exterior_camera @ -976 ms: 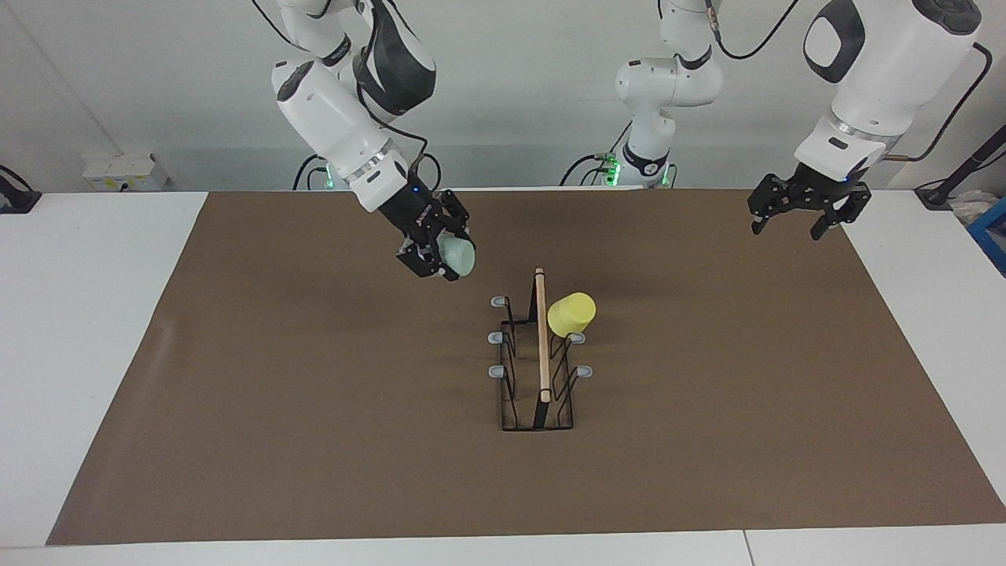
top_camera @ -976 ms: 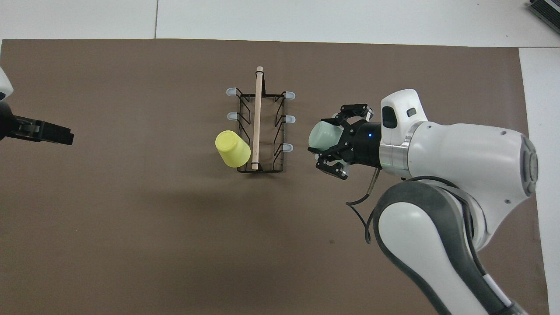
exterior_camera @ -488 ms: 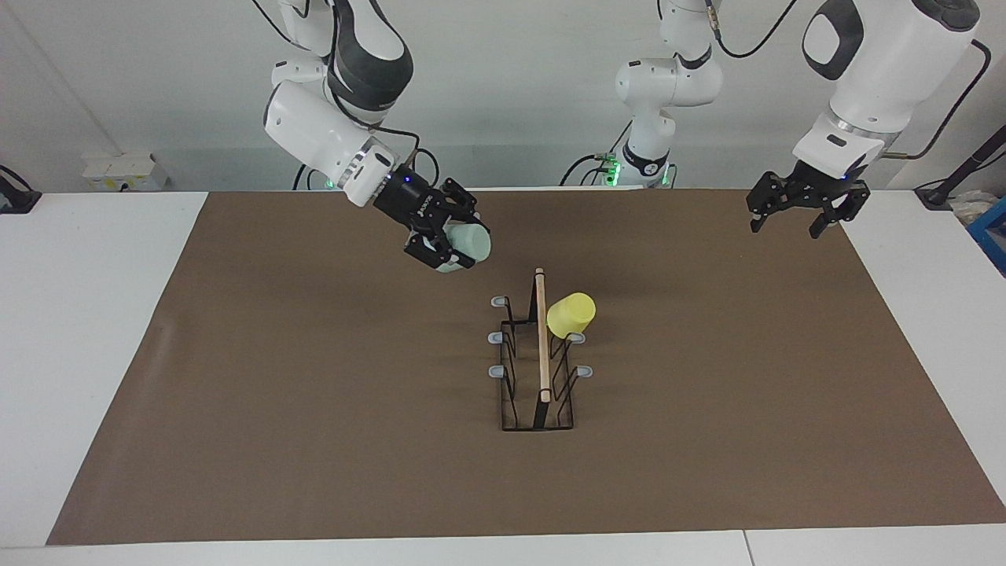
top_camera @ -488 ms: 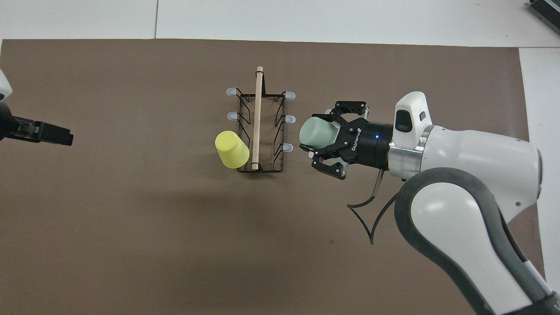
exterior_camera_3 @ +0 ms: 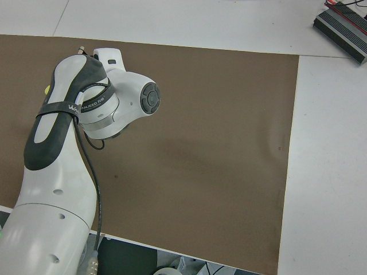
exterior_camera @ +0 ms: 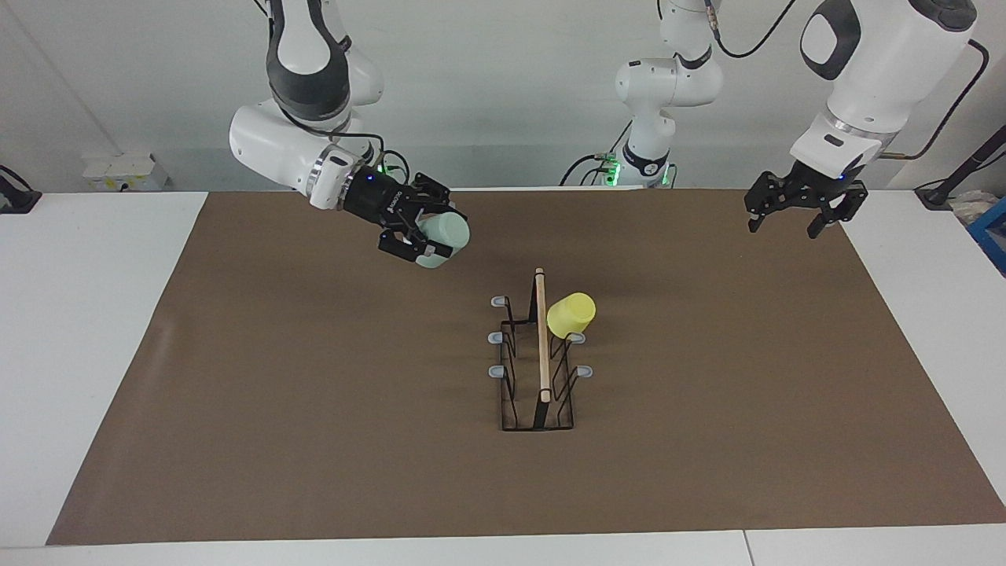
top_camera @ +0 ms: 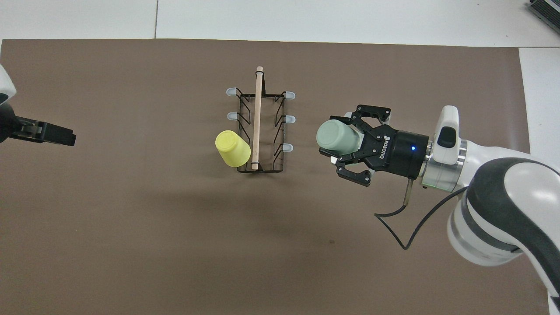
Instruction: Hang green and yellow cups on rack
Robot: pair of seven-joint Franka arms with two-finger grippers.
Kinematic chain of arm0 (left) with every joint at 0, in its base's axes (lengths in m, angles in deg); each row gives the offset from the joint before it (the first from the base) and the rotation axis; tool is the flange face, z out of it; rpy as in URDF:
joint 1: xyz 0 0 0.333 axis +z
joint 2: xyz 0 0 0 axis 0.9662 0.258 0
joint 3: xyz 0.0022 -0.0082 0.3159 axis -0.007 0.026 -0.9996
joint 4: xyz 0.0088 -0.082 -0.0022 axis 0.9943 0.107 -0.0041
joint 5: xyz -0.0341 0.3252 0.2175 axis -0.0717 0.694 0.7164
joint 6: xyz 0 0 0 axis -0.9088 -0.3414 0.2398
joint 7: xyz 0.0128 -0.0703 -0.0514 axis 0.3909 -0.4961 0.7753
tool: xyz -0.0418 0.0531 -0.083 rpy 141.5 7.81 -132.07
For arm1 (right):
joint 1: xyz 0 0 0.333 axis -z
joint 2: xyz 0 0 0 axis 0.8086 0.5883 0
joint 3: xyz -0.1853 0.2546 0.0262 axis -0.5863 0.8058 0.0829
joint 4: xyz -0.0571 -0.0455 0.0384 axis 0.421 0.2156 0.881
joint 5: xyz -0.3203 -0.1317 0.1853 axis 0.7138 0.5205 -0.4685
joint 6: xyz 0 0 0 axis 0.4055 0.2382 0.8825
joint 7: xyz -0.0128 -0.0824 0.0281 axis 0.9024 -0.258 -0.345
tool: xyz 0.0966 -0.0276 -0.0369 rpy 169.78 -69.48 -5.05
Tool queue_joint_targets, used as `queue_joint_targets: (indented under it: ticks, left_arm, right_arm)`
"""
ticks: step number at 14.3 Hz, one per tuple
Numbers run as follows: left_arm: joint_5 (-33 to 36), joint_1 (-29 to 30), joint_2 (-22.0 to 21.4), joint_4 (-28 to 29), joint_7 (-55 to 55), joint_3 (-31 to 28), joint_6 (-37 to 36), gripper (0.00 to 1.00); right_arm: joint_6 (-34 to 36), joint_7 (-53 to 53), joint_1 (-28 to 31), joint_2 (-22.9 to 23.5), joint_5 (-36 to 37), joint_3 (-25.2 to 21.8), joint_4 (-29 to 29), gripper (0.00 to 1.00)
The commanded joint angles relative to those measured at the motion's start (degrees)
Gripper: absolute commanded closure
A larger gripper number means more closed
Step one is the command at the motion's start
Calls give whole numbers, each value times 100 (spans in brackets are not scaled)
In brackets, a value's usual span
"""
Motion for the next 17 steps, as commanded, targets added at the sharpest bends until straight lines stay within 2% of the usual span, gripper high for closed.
queue_joint_targets:
  ticks: [1,3,6,8,12,17]
  left_arm:
    - [-86,85,-103,104,-46,51,-26,0]
    - [-86,85,-103,104,-46,51,-26,0]
    - [-86,85,-103,104,-46,51,-26,0]
    - [-86,85,-103,104,-46,51,-26,0]
    - [-86,85,-103,104,-46,51,-26,0]
    - [-86,85,-103,95,-46,51,-26,0]
  right_arm:
    - [-108,-663,-345,145,-1259,34,207,100]
    - [-485,-1005,-635,269,-1955,34,163,100]
    - [-566,-1576,-1005,462,-2624,16,137,100]
    - [-566,-1981,-1024,786,-2792,25,-65,100]
    - [-566,-2579,-1077,1130,-3020,8,-154,100]
    - [-566,-3045,-1217,1332,-3460,-1,-153,100]
